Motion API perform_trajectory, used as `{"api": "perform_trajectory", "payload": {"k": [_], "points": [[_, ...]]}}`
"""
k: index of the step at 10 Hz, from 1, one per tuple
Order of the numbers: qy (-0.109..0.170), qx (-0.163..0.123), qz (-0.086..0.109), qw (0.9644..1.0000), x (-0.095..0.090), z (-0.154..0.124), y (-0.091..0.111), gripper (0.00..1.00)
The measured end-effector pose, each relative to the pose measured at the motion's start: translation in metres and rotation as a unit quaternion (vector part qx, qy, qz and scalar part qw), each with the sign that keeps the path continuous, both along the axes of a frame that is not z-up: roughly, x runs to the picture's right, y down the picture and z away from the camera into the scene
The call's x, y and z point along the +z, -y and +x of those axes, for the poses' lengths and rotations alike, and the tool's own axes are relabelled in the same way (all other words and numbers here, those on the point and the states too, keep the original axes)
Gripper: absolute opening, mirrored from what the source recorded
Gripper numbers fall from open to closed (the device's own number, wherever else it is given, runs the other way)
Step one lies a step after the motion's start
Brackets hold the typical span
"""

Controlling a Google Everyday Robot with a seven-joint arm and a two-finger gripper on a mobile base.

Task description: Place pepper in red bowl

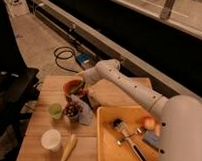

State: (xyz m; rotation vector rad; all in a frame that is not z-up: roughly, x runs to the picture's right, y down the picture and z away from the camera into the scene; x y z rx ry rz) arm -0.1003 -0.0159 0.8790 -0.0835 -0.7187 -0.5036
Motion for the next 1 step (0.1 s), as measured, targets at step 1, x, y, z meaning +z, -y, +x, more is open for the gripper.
{"api": "perform_trajectory", "payload": {"k": [1], "points": [[0.001,0.002,0.008,1.0,-0.0096,0.0046,0.0066,0.66]]}}
